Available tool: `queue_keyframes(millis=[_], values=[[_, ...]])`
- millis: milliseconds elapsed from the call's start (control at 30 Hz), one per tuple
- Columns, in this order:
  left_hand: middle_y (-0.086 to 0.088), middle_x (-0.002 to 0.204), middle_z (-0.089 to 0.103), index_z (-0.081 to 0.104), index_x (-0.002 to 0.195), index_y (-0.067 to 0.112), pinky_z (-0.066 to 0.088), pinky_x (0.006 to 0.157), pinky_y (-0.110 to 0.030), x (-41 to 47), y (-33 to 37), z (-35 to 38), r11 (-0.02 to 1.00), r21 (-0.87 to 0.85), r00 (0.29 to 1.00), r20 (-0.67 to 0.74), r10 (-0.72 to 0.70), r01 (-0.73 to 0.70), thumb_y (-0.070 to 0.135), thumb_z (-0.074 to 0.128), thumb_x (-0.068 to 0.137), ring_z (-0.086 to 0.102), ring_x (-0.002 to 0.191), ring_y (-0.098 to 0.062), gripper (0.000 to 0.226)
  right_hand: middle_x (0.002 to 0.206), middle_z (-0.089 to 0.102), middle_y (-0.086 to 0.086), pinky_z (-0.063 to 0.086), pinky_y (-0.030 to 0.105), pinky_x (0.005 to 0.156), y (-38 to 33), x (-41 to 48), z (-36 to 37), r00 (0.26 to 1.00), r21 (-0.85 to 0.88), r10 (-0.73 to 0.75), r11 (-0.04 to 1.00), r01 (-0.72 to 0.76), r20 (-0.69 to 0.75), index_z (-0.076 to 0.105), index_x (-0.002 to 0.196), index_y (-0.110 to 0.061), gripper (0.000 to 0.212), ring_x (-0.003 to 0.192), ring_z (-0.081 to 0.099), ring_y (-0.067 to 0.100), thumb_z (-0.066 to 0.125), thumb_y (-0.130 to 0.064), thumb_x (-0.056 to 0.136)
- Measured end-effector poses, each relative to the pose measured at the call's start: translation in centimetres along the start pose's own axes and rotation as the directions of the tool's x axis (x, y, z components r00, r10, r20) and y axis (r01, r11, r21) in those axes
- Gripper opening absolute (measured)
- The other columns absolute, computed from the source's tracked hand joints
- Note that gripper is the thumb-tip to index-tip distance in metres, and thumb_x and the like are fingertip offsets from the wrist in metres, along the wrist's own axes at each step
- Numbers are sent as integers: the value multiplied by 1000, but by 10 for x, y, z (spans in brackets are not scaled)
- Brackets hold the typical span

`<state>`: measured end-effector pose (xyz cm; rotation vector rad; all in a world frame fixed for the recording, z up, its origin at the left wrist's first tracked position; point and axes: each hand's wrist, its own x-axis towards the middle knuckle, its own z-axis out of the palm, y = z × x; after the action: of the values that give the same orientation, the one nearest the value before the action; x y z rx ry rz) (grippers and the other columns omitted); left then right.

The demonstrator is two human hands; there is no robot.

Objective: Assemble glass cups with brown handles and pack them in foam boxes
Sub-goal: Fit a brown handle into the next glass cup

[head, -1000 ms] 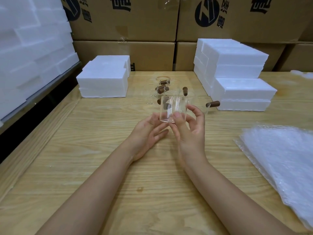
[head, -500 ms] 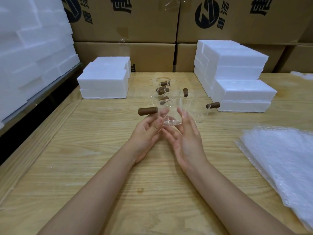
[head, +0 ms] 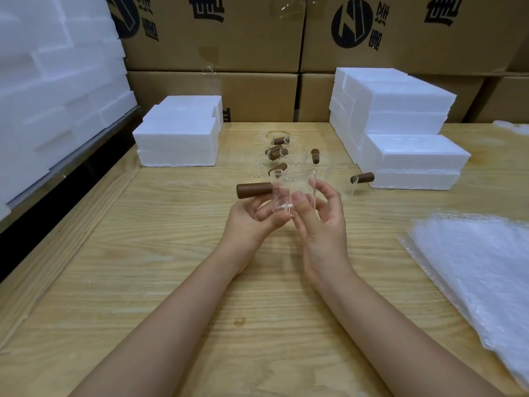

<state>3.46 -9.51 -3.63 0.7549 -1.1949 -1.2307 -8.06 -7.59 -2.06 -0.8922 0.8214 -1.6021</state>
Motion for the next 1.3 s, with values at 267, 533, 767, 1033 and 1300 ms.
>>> queue_keyframes(millis=[267, 533, 767, 1033, 1300], values=[[1, 118, 68, 55, 125, 10, 51, 95, -26, 0, 3, -5, 983, -132, 988, 100, -117, 130, 62, 87, 44, 61, 115, -14, 102, 86, 69, 4, 58, 32, 82, -4, 2, 1, 978, 213, 191, 956, -204, 80, 59, 118, -11, 54, 85, 67, 21, 63, -41, 73], [-5, 104, 70, 60, 115, 8, 53, 87, -26, -2, 3, -3, 981, -93, 979, 131, -157, 170, 53, 89, 51, 66, 101, -16, 84, 114, 63, 26, 58, 38, 81, -2, 4, 2, 951, 158, 306, 938, -308, 37, 56, 107, -10, 53, 101, 66, 39, 59, -50, 72], [-3, 108, 71, 59, 117, 11, 51, 83, -21, 0, 0, -5, 994, -58, 996, 26, -87, 89, 12, 79, 70, 65, 107, -14, 51, 104, 69, 4, 57, 32, 81, 3, 5, -2, 986, 1, 166, 986, -166, -24, 61, 106, -12, 22, 95, 65, 25, 51, -29, 97], [5, 100, 74, 55, 110, 11, 53, 76, -19, 3, -3, -6, 999, -28, 999, -39, -29, 28, 16, 91, 57, 69, 97, -10, 64, 106, 63, 8, 52, 25, 88, 0, 0, 1, 995, -43, 73, 997, -70, 62, 52, 128, -5, 51, 95, 65, 13, 60, -28, 84], [-11, 111, 70, 60, 121, 10, 50, 99, -33, 0, 6, -5, 973, -142, 983, 50, -175, 180, 47, 91, 51, 65, 108, -23, 85, 120, 63, 9, 50, 34, 95, 3, -2, 2, 999, -245, -29, 969, 37, 40, 60, 113, -25, 49, 105, 64, 16, 64, -50, 71]])
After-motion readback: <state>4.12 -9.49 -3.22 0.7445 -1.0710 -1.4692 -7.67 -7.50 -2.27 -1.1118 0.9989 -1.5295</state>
